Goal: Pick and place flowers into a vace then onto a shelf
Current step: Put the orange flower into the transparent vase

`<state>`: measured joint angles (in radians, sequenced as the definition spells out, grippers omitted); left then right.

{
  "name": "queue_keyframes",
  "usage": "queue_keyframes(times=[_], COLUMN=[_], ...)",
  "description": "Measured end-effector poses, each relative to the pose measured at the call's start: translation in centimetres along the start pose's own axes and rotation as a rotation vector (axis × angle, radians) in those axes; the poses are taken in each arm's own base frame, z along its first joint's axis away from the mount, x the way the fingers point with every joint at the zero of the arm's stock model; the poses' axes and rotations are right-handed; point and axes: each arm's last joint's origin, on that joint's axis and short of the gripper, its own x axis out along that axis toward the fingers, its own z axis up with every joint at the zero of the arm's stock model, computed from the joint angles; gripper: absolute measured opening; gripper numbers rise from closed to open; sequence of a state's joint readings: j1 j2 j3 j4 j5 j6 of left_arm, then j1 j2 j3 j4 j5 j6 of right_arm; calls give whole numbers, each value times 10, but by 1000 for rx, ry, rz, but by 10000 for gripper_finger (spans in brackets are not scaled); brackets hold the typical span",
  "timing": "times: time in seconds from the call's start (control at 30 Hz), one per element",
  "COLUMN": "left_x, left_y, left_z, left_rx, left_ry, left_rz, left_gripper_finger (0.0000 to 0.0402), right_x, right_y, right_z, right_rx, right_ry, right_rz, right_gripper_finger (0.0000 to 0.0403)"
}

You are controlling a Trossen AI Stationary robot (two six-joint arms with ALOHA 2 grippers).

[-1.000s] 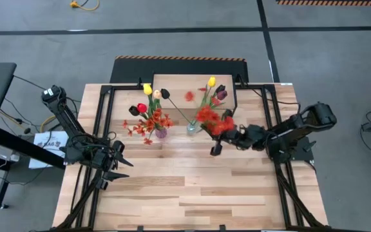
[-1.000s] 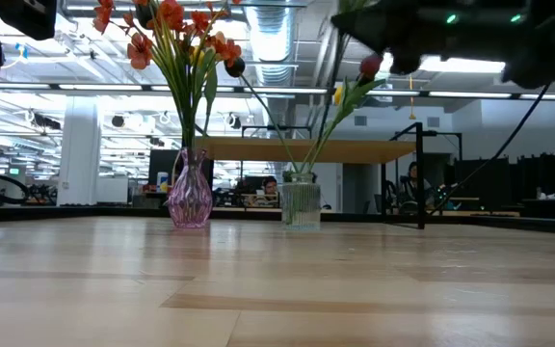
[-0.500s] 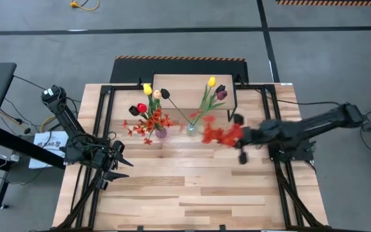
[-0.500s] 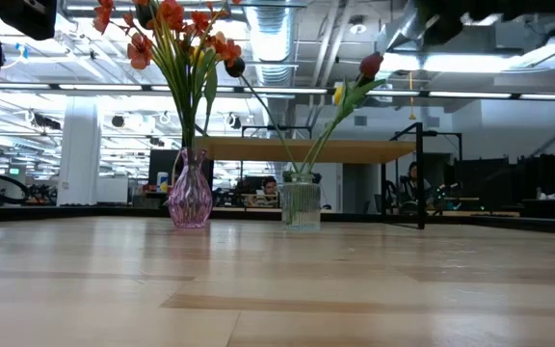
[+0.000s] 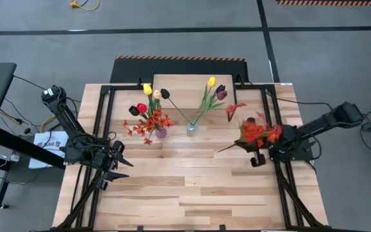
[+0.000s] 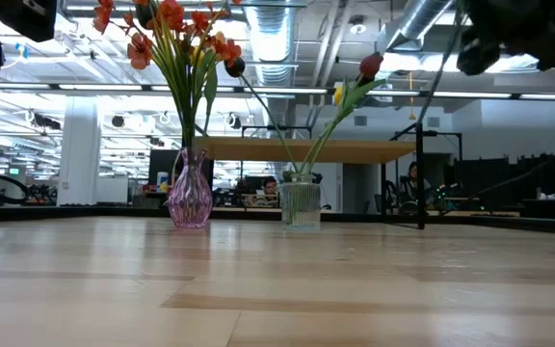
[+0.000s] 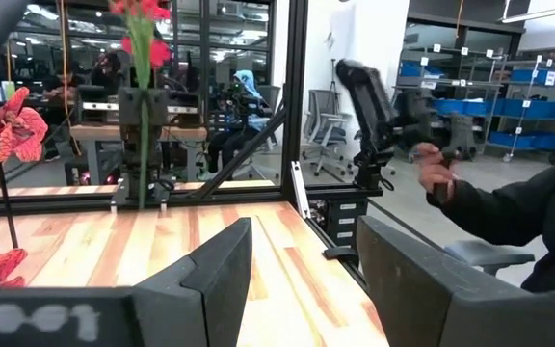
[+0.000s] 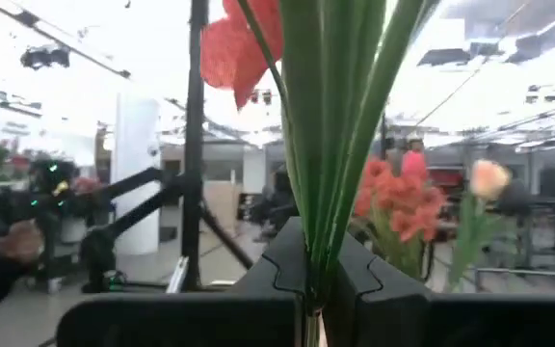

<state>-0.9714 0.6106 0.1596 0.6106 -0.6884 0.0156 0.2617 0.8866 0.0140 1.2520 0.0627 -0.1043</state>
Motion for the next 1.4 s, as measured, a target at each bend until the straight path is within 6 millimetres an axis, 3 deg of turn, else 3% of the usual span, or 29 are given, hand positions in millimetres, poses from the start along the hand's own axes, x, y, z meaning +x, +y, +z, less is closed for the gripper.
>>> queue_keyframes(times=[0.23, 0.43, 0.7, 0.97, 1.1, 1.4], left_x=[0, 0, 0, 0, 0, 0], left_y=[0, 0, 0, 0, 0, 0], left_z=[1, -1, -2, -2, -3, -3], left_rx=[14, 13, 24, 12, 12, 10], left_ry=[-7, 10, 17, 17, 25, 26], left_rz=[10, -1, 9, 7, 1, 6], left_gripper_finger=[178, 178, 178, 178, 178, 178], right_x=[64, 74, 106, 113, 114, 109], right_y=[-1, -41, -67, -84, -86, -99], right_z=[-29, -27, -19, -51, -48, -47], right_rx=[-49, -11, -72, -43, -70, -84], right_ry=[182, 163, 126, 199, 130, 159], right_rz=[-3, -74, -142, -210, -226, -274], right_gripper_finger=[0, 0, 1, 3, 2, 2])
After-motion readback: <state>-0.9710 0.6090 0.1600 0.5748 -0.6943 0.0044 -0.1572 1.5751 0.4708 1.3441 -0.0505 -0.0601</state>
